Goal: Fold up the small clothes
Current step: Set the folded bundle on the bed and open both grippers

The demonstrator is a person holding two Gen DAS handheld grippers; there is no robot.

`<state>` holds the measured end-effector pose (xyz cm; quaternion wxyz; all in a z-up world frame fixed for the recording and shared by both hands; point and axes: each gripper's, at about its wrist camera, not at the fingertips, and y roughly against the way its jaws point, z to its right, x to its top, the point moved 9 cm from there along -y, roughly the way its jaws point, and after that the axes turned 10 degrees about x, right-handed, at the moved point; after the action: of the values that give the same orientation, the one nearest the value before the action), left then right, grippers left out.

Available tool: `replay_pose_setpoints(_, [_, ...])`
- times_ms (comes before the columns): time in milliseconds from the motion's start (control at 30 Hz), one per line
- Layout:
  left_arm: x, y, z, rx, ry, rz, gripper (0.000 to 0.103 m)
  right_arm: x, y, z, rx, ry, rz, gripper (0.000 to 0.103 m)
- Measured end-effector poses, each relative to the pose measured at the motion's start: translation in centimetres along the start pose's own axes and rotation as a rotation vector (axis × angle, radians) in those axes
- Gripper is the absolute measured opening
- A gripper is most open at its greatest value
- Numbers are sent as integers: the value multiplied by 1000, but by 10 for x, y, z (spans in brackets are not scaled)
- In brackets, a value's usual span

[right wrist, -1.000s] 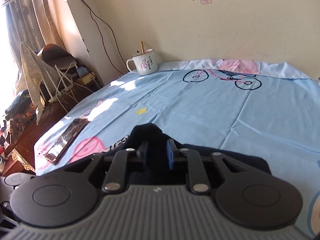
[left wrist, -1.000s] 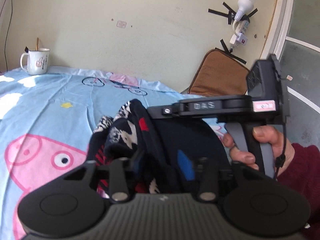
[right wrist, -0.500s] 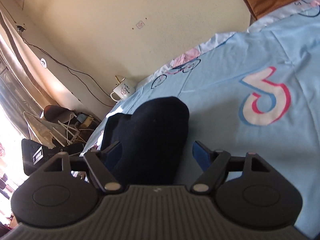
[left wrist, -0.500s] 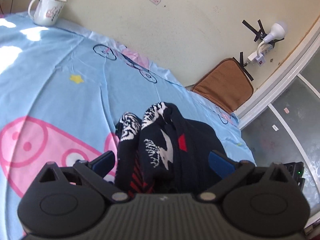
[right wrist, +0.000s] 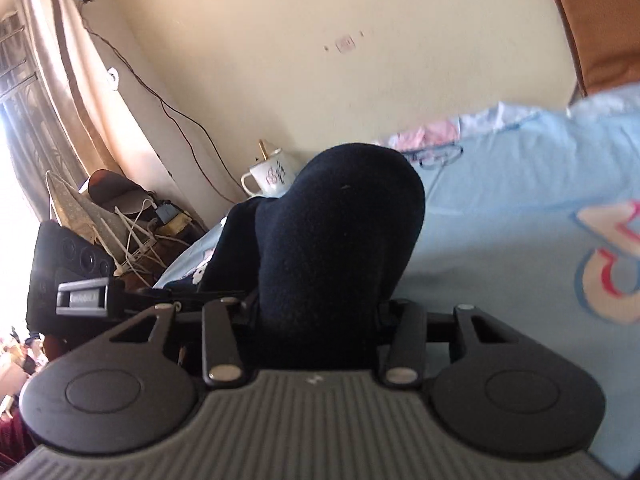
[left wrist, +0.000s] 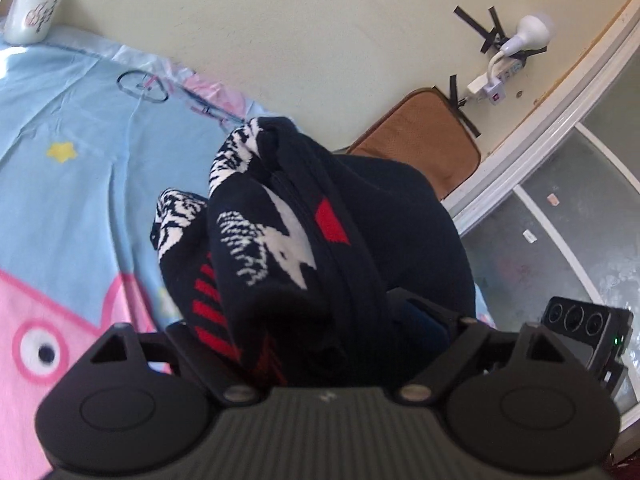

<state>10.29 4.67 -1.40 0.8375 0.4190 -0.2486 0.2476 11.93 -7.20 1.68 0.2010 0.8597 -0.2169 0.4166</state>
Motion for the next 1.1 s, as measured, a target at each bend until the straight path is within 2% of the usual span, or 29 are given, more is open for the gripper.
replay_pose_setpoints(133, [56,-12,25,-27,-64,89,87,48,3,8,-32,120,125,49])
replay_pose_setpoints(267, [109,-61,30,-7,-105,118,87,95,-13,48,-87,155,180,49])
replay_pose_setpoints(433, [139,-146,6,77,-63,59,82,120,-52,134,-173,87,157,49])
replay_pose_setpoints(567, [128,-193,-20,185,-83,18,83,105,-86,197,-251,-27,71,53])
replay_pose_setpoints(600, [125,-195,-20,177,-98,34,88,104,-88,207,-271,-82,54,56])
replay_pose_setpoints(700, [119,-187,-11,227,-180,77,90,105,-81,216,-226,-156,90,64])
replay_pose_setpoints(800, [116,-178,-5,275,-222,116,90,105,-71,214,-253,-162,126,70])
replay_pose_setpoints(867, [109,-169,-5,304,-216,119,90,102,-53,205,-282,-156,183,81])
replay_pose_setpoints(967, [92,-148,-5,339,-196,112,90,82,-20,193,-341,-165,206,82])
replay_pose_setpoints(1033, [82,-129,-3,358,-189,137,90,70,3,181,-358,-168,227,82])
replay_pose_setpoints(1100, [71,-111,4,360,-188,152,90,54,16,171,-376,-169,208,82])
